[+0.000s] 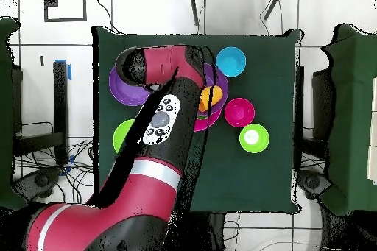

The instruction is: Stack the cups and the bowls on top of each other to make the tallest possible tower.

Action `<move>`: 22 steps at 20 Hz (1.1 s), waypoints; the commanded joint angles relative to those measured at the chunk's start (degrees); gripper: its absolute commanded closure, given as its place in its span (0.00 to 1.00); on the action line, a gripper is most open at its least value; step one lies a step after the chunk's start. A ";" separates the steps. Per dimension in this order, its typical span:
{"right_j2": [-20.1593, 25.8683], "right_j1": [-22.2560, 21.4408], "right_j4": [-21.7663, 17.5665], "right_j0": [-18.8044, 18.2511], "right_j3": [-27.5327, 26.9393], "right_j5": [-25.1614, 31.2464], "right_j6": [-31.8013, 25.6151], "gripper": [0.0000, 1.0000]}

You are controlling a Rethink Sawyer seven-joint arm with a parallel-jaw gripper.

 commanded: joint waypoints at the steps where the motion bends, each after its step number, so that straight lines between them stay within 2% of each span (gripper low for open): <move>1: 3.97 0.38 2.59 1.87 -0.56 5.70 10.03 1.00; 10: -2.01 1.52 1.93 5.02 1.34 9.19 13.00 1.00; 22: -6.76 2.87 0.96 6.54 3.56 5.67 13.81 1.00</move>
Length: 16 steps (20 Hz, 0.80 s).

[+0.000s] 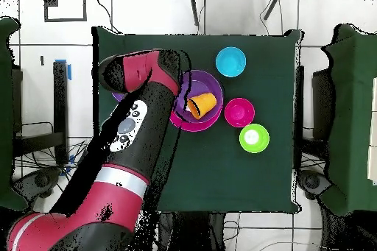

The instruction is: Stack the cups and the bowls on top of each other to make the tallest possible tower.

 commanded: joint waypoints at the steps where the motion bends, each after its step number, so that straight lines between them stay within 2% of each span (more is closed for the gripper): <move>1: -0.01 0.44 -0.50 0.35 3.36 2.86 12.05 1.00; 7: 0.97 0.73 0.34 -0.59 4.08 -0.09 11.22 1.00; 16: 1.45 0.83 1.17 -0.10 4.19 -0.50 11.92 1.00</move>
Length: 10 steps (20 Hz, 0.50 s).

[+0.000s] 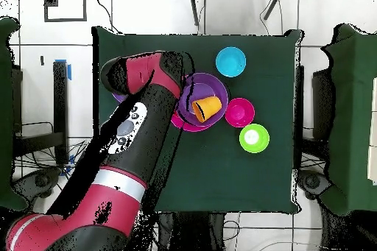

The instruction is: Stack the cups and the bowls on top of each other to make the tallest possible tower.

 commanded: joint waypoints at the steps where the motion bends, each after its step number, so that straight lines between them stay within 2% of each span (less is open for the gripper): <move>1: 3.40 0.74 1.23 -0.19 2.93 -0.19 11.68 1.00; 10: 4.28 0.72 2.18 -0.29 2.48 -0.01 11.30 1.00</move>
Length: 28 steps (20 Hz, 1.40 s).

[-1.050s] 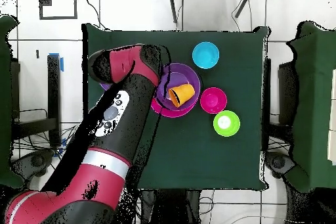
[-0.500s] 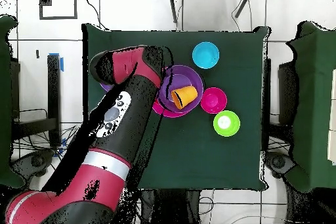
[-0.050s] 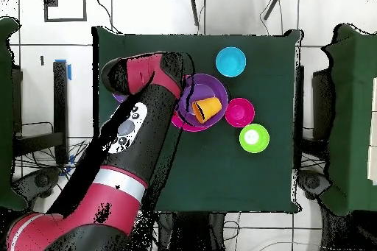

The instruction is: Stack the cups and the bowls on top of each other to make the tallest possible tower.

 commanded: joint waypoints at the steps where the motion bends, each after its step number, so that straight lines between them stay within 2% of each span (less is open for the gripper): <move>1: 4.49 0.31 2.00 -0.32 2.39 -0.10 11.22 1.00; 12: 4.76 -0.16 3.68 0.82 3.34 -0.46 11.11 1.00; 13: 4.64 -0.12 3.71 0.97 3.45 -1.14 11.17 0.00; 16: 4.81 -0.42 4.09 1.06 3.84 -2.51 11.96 0.00; 19: 4.11 -0.02 4.47 0.90 2.73 -0.11 12.48 0.00; 22: 5.19 -0.30 4.58 -0.43 2.47 -0.53 10.17 0.00; 28: 8.23 -3.87 6.30 -1.34 5.23 -0.39 6.15 0.00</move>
